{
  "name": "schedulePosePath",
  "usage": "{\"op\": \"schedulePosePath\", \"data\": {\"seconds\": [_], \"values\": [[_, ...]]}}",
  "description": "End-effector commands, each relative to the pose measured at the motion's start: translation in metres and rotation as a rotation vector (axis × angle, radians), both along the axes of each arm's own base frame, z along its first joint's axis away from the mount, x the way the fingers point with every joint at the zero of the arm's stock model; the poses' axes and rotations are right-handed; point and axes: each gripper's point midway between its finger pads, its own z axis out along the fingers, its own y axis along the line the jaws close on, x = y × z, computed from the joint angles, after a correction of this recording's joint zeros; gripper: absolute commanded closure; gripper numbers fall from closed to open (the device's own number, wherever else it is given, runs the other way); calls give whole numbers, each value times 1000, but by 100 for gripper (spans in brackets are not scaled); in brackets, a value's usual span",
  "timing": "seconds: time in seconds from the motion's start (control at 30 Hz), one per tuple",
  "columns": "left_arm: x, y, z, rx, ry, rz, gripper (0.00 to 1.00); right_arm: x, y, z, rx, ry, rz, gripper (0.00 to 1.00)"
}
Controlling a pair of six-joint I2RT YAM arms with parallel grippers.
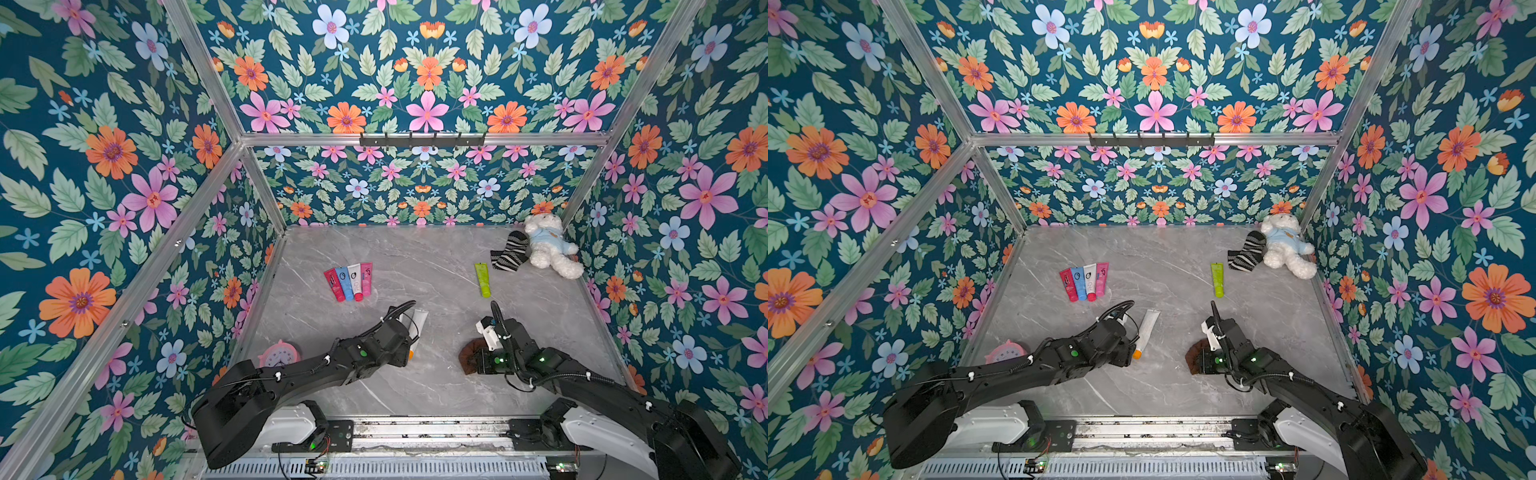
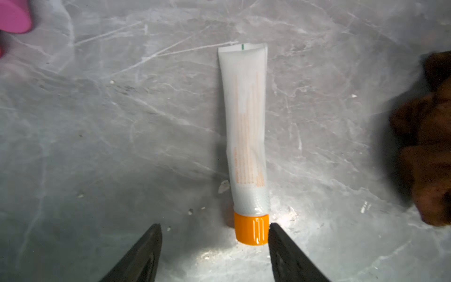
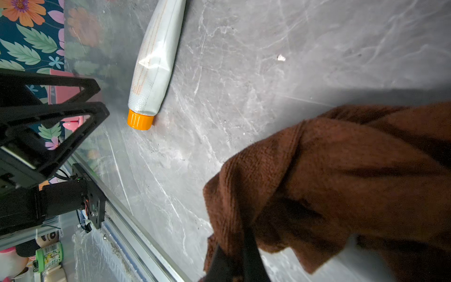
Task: Wipe the surface of the toothpaste tube
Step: Adjust the toothpaste at the center of the board, then wipe the dirt from the toothpaste tube.
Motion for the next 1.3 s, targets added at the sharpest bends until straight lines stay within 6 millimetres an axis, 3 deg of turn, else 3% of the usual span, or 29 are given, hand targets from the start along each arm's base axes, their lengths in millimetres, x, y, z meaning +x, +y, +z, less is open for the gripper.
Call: {"op": "schedulePosePath", "data": {"seconds": [0.0,0.17,0.3,0.47,0.7,0.87,1.0,1.13,1.27], "values": [[-7,-30,10,-142,5,-49,27,2,2,1,9,-8,0,100],[-10,-23,-17,-35,23,-39,30,2,5,-3,10,8,7,100],[-12,-19,-30,16,29,-39,46,3,4,-3,5,8,6,100],[-10,-17,-33,54,-12,-61,66,2,3,-1,6,2,6,100],[-14,-38,-29,105,-72,-222,82,0,1,15,10,-36,17,100],[-22,-64,-25,80,-108,-349,87,10,-1,40,12,-120,2,100],[-30,-78,-25,74,-128,-413,89,25,-2,49,-36,-157,-8,100],[-37,-82,-33,102,-135,-436,91,45,6,47,-90,-161,3,100],[-40,-83,-35,117,-145,-440,92,61,14,33,-128,-147,9,100]]}}
